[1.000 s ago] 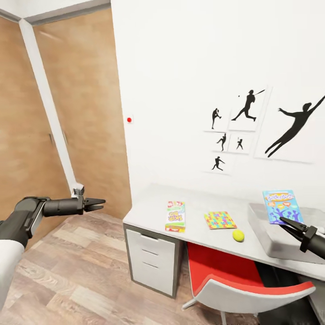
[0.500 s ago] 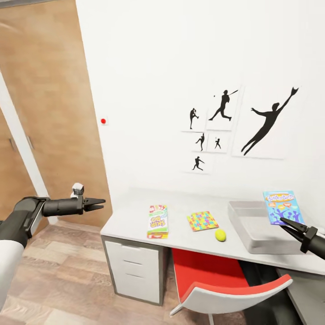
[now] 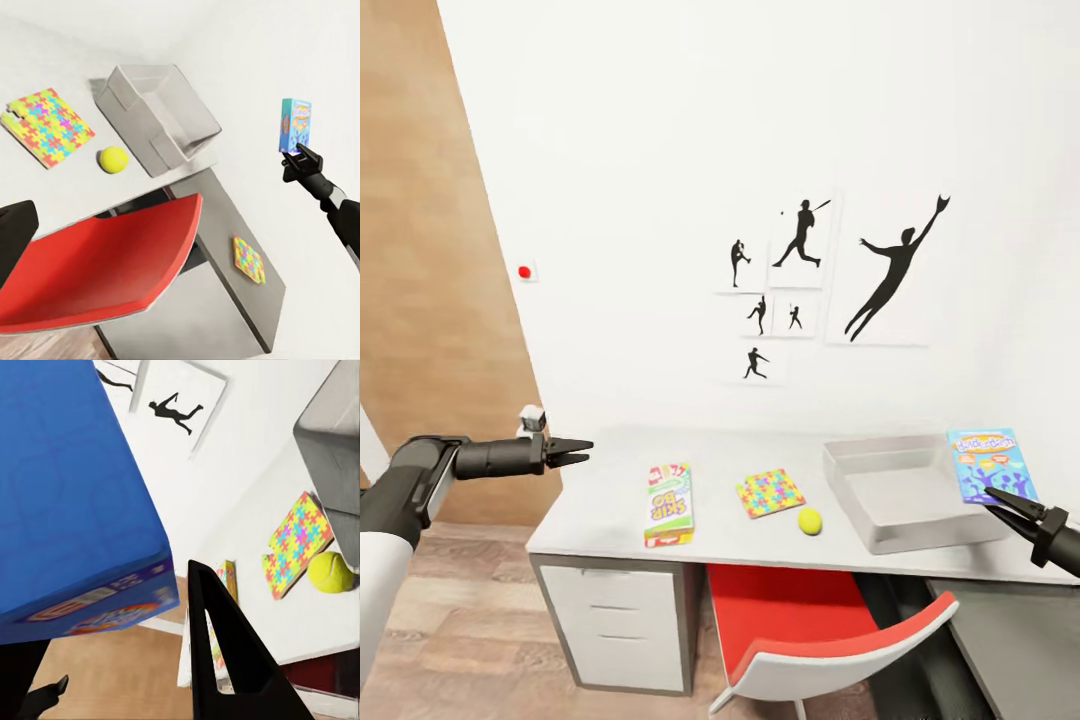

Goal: Put all the toys in the child's room - the three board games (two on the bed and one on the table), the two jigsaw puzzles on the table, and the tennis ball on the table - inside the toy box on the table in the child's room.

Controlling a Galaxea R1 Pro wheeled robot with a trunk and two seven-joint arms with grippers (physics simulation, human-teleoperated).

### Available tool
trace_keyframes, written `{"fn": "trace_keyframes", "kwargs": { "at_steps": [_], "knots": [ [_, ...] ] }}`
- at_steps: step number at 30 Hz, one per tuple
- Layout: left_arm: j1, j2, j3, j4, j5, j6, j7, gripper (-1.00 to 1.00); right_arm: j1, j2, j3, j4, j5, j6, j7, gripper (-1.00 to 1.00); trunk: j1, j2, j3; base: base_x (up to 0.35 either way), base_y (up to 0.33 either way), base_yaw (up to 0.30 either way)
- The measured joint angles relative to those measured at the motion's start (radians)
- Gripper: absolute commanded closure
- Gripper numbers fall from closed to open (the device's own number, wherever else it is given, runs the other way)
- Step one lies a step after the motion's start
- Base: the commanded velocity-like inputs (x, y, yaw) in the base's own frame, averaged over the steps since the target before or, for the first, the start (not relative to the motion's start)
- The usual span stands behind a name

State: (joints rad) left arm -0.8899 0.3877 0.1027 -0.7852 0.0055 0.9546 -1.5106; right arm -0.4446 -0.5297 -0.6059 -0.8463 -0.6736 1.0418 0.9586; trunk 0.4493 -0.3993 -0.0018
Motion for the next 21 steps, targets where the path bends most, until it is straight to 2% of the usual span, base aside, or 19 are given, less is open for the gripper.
{"fn": "trace_keyframes", "kwargs": {
  "at_steps": [9, 15, 21],
  "knots": [
    [0.0, 0.0, 0.0, -0.001, 0.0, 0.001, -0.001, -1.0, -0.001, 0.0, 0.0, 0.001, -0.002, 0.002, -0.001, 1.0, 0.0, 0.0, 0.0, 0.234, 0.083, -0.242],
    [0.0, 0.0, -0.001, -0.002, 0.0, 0.0, -0.001, -1.0, -0.002, 0.001, 0.001, 0.001, 0.004, 0.002, -0.006, 1.0, 0.0, 0.0, 0.0, 0.242, 0.095, -0.033],
    [0.0, 0.001, 0.0, -0.002, 0.0, 0.0, -0.002, -1.0, -0.005, 0.002, 0.003, -0.001, 0.008, 0.002, -0.009, 1.0, 0.0, 0.0, 0.0, 0.046, 0.009, -0.002]
  ]
}}
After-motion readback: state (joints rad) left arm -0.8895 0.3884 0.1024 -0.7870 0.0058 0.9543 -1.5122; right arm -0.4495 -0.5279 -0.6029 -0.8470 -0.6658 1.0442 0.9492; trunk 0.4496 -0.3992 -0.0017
